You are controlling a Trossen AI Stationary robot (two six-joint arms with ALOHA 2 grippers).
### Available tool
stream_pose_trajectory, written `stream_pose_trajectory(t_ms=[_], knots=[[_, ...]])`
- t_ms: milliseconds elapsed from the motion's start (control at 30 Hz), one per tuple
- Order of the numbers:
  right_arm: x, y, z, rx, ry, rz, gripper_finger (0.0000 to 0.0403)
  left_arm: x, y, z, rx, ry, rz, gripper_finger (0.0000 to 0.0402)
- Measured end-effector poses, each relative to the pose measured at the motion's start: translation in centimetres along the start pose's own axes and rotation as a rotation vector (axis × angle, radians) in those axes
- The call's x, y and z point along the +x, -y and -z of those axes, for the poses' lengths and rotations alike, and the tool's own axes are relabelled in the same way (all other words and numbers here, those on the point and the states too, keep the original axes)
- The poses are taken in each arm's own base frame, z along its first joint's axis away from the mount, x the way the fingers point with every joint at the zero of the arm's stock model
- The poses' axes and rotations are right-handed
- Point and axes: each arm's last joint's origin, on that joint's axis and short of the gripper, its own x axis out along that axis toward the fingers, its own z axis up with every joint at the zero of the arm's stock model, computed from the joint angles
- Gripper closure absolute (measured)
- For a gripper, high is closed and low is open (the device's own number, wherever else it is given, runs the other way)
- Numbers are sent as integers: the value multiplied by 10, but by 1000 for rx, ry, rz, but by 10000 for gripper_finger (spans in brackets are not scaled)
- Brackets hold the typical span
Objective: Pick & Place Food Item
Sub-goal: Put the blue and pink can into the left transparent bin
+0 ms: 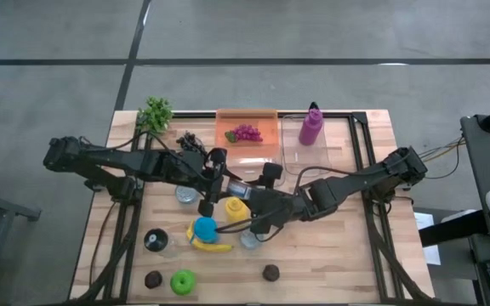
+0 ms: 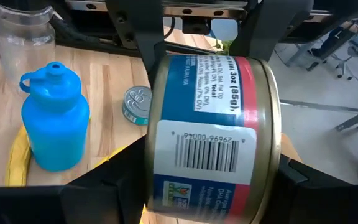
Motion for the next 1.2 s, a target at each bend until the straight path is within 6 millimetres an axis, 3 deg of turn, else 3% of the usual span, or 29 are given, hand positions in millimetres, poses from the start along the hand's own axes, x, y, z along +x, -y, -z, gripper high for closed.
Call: stream_pose_trajectory(t_ms=[633, 1000, 1200], knots=[[0, 0, 0, -38, -3, -4, 187, 0, 0, 0, 0, 0, 0, 212], [1, 0, 0, -5, -8, -100, 218, -1, 0, 1, -5, -9, -5, 212], [1, 0, 0, -54, -5, -18, 185, -1, 0, 0, -2, 3, 5, 212]])
